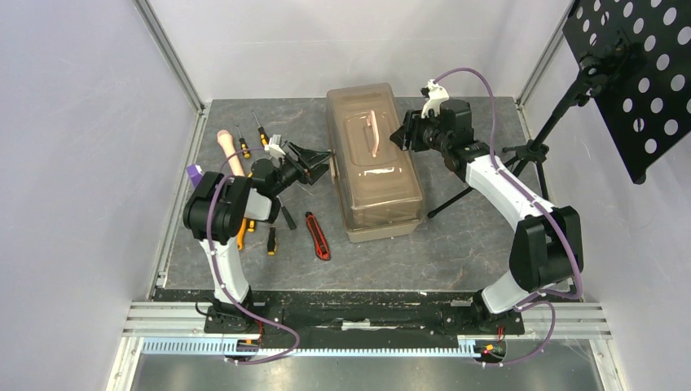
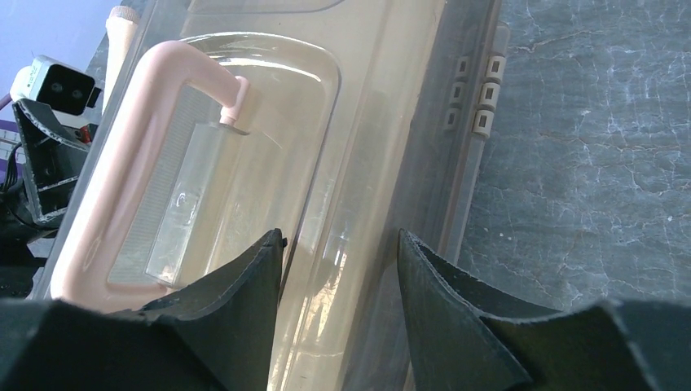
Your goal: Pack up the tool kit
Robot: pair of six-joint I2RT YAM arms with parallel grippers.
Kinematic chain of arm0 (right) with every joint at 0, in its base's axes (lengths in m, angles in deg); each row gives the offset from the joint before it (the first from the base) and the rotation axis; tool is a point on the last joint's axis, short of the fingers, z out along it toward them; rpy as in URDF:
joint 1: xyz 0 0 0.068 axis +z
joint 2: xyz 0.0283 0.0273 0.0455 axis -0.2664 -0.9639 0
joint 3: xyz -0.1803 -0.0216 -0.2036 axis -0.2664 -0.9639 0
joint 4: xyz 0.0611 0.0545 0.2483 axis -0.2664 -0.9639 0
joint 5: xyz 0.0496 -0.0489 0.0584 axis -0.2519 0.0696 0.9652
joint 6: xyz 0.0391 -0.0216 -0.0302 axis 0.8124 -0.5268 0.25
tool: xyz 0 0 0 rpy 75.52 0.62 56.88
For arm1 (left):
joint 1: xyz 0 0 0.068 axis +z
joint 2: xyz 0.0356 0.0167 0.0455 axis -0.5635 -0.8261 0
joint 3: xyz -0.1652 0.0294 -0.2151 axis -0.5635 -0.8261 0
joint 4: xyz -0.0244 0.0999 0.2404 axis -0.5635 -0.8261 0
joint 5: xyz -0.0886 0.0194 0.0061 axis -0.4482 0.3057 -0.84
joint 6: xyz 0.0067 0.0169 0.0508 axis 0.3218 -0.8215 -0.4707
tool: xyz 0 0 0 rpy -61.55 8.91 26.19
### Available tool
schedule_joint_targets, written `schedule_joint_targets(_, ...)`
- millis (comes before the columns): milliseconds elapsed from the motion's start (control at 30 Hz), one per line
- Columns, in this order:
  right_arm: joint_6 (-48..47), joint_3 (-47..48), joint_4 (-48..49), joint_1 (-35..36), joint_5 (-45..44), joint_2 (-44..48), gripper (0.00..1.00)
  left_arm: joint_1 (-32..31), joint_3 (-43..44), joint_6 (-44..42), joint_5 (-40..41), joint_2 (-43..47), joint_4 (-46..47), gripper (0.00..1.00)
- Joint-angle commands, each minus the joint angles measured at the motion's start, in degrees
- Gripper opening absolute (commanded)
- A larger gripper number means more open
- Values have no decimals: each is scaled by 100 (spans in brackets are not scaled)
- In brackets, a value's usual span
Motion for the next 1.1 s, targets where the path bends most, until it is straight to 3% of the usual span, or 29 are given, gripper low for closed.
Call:
schedule_joint_targets(0,-381,-309,-692,45,144,-203,50,-330,-38,362,-393,137,840,80)
schedule_joint_targets(300,-382,-379,-582,42,276,-221,50,-329,-325,517,-277,-640,1608,82)
schedule_joint_targets(700,-380,-397,-517,43,375,-247,49,-524,-115,652,-402,-74,1613,77)
schedule_joint_targets(967,-458,-445,-557,45,196,-246,48,-567,-68,952,-249,514,1609,59)
schedule_joint_targets(1067,-549,-482,-630,54,27,-271,47,-567,-74,1051,-196,697,1609,45)
